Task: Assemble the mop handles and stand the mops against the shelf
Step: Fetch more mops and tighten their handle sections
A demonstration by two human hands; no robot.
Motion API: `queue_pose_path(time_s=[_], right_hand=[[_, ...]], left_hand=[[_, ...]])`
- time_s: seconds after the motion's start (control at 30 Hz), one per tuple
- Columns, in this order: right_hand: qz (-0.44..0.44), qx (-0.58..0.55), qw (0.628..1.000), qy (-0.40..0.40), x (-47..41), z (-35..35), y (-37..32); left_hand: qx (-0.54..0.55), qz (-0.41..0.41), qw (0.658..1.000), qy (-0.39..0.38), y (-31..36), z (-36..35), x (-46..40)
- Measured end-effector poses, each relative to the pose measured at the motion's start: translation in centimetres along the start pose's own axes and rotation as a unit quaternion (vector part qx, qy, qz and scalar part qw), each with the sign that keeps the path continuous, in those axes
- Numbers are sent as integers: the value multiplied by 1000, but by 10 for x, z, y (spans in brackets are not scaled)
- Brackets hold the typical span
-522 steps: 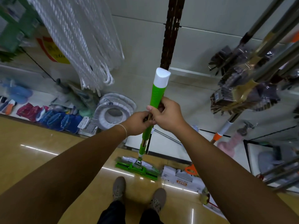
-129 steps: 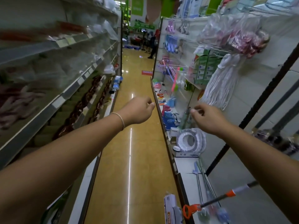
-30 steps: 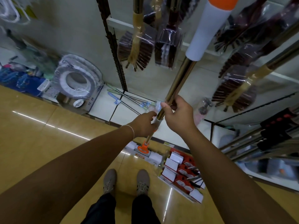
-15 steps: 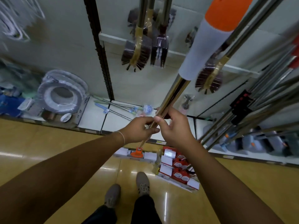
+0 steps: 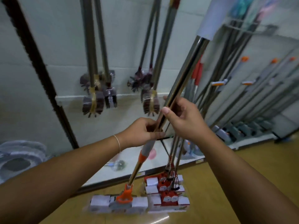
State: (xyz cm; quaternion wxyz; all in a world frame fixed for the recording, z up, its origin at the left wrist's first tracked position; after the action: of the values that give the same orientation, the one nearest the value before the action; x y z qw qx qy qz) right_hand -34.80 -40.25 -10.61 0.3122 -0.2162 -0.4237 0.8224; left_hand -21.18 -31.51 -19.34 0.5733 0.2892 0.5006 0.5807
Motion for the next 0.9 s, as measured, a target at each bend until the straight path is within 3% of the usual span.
queue_pose_path(time_s=[0.2, 0.47, 0.9], right_hand=[[-38, 20, 992, 120, 36, 99, 17], [-94, 56, 963, 245, 96, 247, 82], [-90, 36, 918, 384, 173, 464, 161]], left_hand=[[76, -49, 989, -113, 57, -69, -60], [168, -57, 957, -229, 111, -228, -146], [202, -130, 911, -334, 222, -462, -266]])
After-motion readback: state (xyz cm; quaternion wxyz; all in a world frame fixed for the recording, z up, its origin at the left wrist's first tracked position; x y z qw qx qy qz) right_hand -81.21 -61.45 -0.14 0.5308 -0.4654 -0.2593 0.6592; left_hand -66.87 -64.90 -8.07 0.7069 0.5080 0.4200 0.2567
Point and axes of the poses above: each hand's wrist, its own x-axis away from the middle knuckle, its own z-axis out of the back of the hand, y = z × x, the point moved 1 cm from there along -x, towards the middle knuckle, and after that the axes turned 11 degrees about -z, right-handed, at the moved point
